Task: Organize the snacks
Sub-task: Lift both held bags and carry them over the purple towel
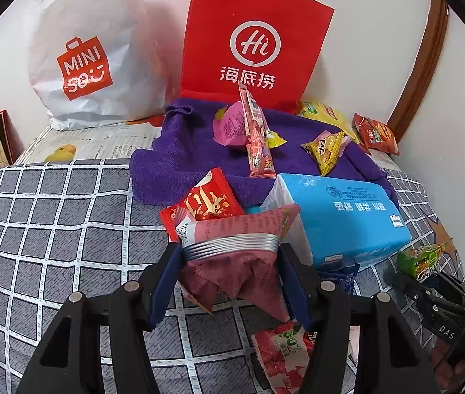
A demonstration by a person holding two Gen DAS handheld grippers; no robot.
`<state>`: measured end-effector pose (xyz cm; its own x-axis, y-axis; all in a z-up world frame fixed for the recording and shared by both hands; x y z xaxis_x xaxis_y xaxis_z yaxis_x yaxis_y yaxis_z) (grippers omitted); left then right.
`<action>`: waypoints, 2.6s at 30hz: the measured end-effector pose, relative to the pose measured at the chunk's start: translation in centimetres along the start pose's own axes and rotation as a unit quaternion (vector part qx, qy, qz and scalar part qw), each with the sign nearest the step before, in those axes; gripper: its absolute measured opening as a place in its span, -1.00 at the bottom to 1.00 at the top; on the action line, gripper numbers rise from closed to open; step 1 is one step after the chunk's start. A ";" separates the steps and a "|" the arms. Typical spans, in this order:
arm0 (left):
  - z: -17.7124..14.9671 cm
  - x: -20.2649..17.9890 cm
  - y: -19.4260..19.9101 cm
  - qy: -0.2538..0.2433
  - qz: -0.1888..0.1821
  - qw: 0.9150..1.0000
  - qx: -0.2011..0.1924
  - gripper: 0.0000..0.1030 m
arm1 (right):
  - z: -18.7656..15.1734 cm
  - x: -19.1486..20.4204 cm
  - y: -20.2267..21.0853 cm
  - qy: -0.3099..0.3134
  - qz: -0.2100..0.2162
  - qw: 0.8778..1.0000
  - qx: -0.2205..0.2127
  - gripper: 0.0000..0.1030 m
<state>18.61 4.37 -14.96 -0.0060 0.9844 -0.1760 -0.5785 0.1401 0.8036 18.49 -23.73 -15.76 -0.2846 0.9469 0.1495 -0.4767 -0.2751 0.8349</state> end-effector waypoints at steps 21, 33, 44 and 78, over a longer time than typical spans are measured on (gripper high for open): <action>-0.3 -1.2 2.0 -0.018 -0.032 0.999 -0.008 0.12 | -0.1 1.3 2.9 0.013 0.007 0.999 -0.044 -0.11; 0.1 -2.8 6.5 -0.030 -0.043 0.999 -0.010 0.12 | 1.9 4.1 7.0 0.025 0.007 0.997 -0.075 -0.11; 3.7 -3.8 10.3 -0.024 -0.042 0.999 -0.022 0.12 | 6.7 5.0 9.8 0.014 -0.020 0.997 -0.071 -0.11; 17.5 -1.5 1.4 0.000 -0.014 1.000 0.001 0.12 | 21.8 3.2 1.7 0.022 0.013 0.998 -0.052 -0.11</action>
<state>32.03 4.94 -3.60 0.0103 0.9799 -0.1993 -0.5773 0.1686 0.7990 34.88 -17.55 -2.30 -0.3334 0.9317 0.1439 -0.5513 -0.3165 0.7719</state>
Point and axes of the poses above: each gripper's, at about its wrist camera, not at the fingertips, and y roughly against the way its jaws point, x to its left, z to its top, the point moved 1 cm from there along -y, roughly the way its jaws point, and after that the axes turned 7 degrees about x, right-handed, at the moved point
